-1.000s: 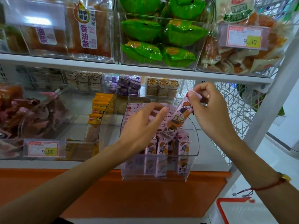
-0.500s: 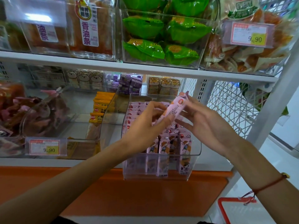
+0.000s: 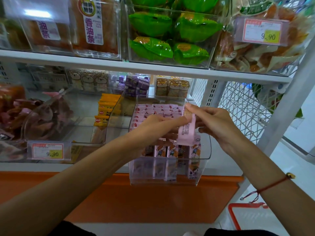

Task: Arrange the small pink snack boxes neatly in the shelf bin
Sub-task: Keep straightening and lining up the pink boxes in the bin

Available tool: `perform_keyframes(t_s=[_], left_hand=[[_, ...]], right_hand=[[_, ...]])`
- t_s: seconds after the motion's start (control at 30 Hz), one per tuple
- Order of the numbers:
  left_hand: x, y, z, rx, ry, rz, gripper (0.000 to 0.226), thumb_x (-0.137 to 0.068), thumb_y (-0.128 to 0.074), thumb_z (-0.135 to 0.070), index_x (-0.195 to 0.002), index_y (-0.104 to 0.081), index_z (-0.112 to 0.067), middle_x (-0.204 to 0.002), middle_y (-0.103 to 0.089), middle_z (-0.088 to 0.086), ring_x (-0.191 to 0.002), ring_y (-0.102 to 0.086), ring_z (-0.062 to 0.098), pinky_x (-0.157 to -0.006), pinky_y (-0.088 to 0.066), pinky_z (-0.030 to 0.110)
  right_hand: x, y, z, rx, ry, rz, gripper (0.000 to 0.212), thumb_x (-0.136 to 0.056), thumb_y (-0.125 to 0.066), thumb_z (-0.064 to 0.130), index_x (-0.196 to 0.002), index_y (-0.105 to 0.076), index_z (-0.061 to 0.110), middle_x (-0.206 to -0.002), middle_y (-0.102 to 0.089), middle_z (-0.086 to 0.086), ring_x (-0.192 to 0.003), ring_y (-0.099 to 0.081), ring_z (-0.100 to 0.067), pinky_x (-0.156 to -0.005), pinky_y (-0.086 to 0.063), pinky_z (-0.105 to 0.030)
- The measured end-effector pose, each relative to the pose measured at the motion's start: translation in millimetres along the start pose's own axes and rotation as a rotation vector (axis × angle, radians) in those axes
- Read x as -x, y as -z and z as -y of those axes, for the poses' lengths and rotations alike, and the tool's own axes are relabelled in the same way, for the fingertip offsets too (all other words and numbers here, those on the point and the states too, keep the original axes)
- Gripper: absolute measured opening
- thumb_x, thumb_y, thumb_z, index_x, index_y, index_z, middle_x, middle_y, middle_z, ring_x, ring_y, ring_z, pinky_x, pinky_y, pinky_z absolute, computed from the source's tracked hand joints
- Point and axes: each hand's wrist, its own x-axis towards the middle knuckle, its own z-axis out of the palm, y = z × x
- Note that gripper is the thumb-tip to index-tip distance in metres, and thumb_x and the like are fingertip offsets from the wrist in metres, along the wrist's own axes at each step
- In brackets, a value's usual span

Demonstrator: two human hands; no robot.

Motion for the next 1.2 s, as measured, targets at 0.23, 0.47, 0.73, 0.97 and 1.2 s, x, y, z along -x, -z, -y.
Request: perform_keyframes(t_s=[0.23, 0.47, 0.73, 0.97, 1.2], left_hand=[[-3, -1, 4, -0.017, -0.018, -0.011, 0.025, -0.087, -0.061, -0.043, -0.104, -0.068, -0.027, -0.088, -0.075, -0.01, -0.081, -0.07, 0.001, -0.069, -0.055, 0.014], [-4, 5, 14, -0.259, -0.433, -0.341, 0.036, -0.083, -0.072, -0.017, -0.115, -0.057, -0.015, -0.11, -0.064, -0.01, -0.102, -0.061, 0.0, -0.087, -0.05, 0.013], [-2, 2, 16, -0.402, -0.527, -0.493, 0.035, -0.08, -0.076, -0.028, -0.11, -0.058, -0.024, -0.105, -0.066, -0.016, -0.098, -0.06, -0.004, -0.084, -0.051, 0.016], [-2, 0, 17, -0.602, -0.542, -0.503, 0.052, -0.067, -0.08, -0.047, -0.108, -0.053, -0.029, -0.097, -0.052, -0.022, -0.09, -0.045, -0.004, -0.077, -0.038, 0.013], [-1, 10, 33, -0.98, -0.321, -0.129, 0.051, -0.081, -0.072, -0.039, -0.127, -0.056, -0.024, -0.124, -0.06, -0.008, -0.106, -0.048, 0.003, -0.082, -0.035, 0.018]], right_hand=[[0, -3, 0, 0.029, 0.054, -0.01, 0.039, -0.073, -0.073, 0.046, -0.101, -0.069, 0.019, -0.079, -0.074, 0.004, -0.072, -0.069, -0.006, -0.055, -0.049, -0.015], [6, 7, 2, -0.054, 0.346, 0.258, 0.048, -0.06, -0.078, 0.028, -0.106, -0.066, 0.023, -0.107, -0.071, 0.004, -0.105, -0.064, -0.01, -0.082, -0.052, -0.019], [9, 4, 4, 0.03, 0.316, 0.219, 0.056, -0.062, -0.074, 0.048, -0.112, -0.06, 0.026, -0.109, -0.068, 0.006, -0.098, -0.066, -0.01, -0.083, -0.054, -0.029], [11, -2, 11, 0.301, 0.313, 0.041, 0.02, -0.091, -0.057, 0.034, -0.088, -0.065, 0.016, -0.073, -0.068, -0.001, -0.055, -0.066, -0.013, -0.053, -0.05, -0.022], [-2, 41, 24, 0.359, 0.105, 0.193, 0.017, -0.087, -0.064, 0.014, -0.099, -0.054, 0.019, -0.092, -0.071, -0.009, -0.075, -0.072, -0.015, -0.07, -0.059, -0.027]])
